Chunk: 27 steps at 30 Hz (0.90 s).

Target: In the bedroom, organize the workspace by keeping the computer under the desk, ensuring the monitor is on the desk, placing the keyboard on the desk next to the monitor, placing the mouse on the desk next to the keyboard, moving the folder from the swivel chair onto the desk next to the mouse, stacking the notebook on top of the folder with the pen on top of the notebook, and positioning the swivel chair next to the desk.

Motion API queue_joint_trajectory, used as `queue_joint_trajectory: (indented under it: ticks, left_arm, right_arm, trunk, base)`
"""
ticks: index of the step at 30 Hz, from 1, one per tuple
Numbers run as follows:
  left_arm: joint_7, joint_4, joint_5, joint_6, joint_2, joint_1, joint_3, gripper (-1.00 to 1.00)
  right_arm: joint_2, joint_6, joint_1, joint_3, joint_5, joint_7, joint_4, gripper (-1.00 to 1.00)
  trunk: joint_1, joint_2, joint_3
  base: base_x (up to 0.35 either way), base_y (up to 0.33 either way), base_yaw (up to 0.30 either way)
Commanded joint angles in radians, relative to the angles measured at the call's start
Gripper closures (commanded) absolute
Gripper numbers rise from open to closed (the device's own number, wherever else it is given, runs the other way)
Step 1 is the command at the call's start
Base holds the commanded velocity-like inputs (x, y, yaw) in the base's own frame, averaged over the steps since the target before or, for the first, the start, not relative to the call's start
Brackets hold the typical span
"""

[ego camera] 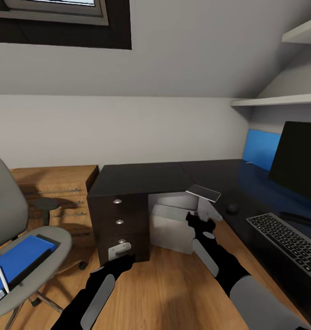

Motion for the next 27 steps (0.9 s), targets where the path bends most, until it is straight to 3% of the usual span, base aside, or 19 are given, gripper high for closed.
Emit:
queue_joint_trajectory:
  ticks: [1, 3, 7, 11, 13, 15, 16, 17, 19, 21, 24, 27]
  left_arm:
    - [0.009, -0.003, 0.011, 0.001, 0.001, -0.001, -0.002, -1.00]
    - [0.009, -0.005, 0.010, 0.001, 0.001, -0.001, -0.002, -1.00]
    - [0.009, -0.007, 0.009, 0.001, 0.004, -0.001, -0.001, -1.00]
    - [0.009, -0.009, 0.009, 0.001, 0.010, -0.001, -0.001, -1.00]
    - [0.009, -0.010, 0.010, 0.002, 0.011, -0.001, -0.001, -1.00]
    - [0.009, -0.010, 0.010, 0.002, 0.011, -0.001, -0.002, -1.00]
    - [0.009, -0.010, 0.011, 0.002, 0.011, -0.001, -0.002, -1.00]
    - [0.009, -0.010, 0.011, 0.003, 0.011, -0.001, -0.002, -1.00]
    - [0.009, -0.010, 0.011, 0.003, 0.010, -0.001, -0.002, -1.00]
    - [0.009, -0.021, 0.011, 0.005, 0.011, -0.001, -0.002, -1.00]
    - [0.008, -0.041, 0.013, 0.010, 0.009, -0.001, -0.015, -1.00]
    - [0.007, -0.051, 0.017, 0.010, 0.008, -0.001, -0.039, -1.00]
  right_arm:
    - [0.004, -0.035, -0.001, 0.006, -0.004, -0.008, 0.019, -1.00]
    - [0.031, -0.098, 0.000, 0.006, -0.004, -0.008, 0.072, -1.00]
    - [0.074, -0.140, -0.001, -0.005, -0.002, -0.008, 0.167, -1.00]
    - [0.100, -0.234, -0.002, -0.017, -0.005, -0.009, 0.202, -1.00]
    - [0.120, -0.264, -0.005, -0.036, -0.011, -0.009, 0.235, -1.00]
    - [0.125, -0.270, -0.011, -0.051, -0.016, -0.008, 0.255, -1.00]
    - [0.129, -0.277, -0.031, -0.089, -0.037, 0.007, 0.282, -1.00]
    - [0.129, -0.280, -0.035, -0.100, -0.044, 0.017, 0.285, -1.00]
    - [0.130, -0.287, -0.044, -0.142, -0.072, 0.069, 0.292, -1.00]
    - [0.128, -0.295, -0.049, -0.235, -0.140, 0.245, 0.296, -1.00]
    - [0.110, -0.294, -0.051, -0.368, -0.288, 0.551, 0.301, -1.00]
    - [0.104, -0.294, -0.051, -0.396, -0.343, 0.626, 0.302, -1.00]
  trunk:
    - [0.004, -0.008, -0.004]
    - [0.011, -0.022, -0.011]
    - [0.027, -0.050, -0.023]
    - [0.042, -0.078, -0.036]
    - [0.050, -0.092, -0.042]
    - [0.057, -0.106, -0.048]
    - [0.061, -0.113, -0.051]
    - [0.065, -0.120, -0.054]
    - [0.073, -0.134, -0.061]
    - [0.080, -0.148, -0.067]
    - [0.092, -0.169, -0.076]
    - [0.103, -0.190, -0.086]
  base:
    - [0.000, 0.000, 0.000]
    - [0.000, 0.000, 0.000]
    - [0.000, 0.000, 0.000]
    - [0.000, 0.000, 0.000]
    - [0.000, 0.000, 0.000]
    - [0.000, 0.000, 0.000]
    - [0.000, 0.000, 0.000]
    - [0.000, 0.000, 0.000]
    - [0.000, 0.000, 0.000]
    - [0.000, 0.000, 0.000]
    - [0.000, 0.000, 0.000]
    - [0.000, 0.000, 0.000]
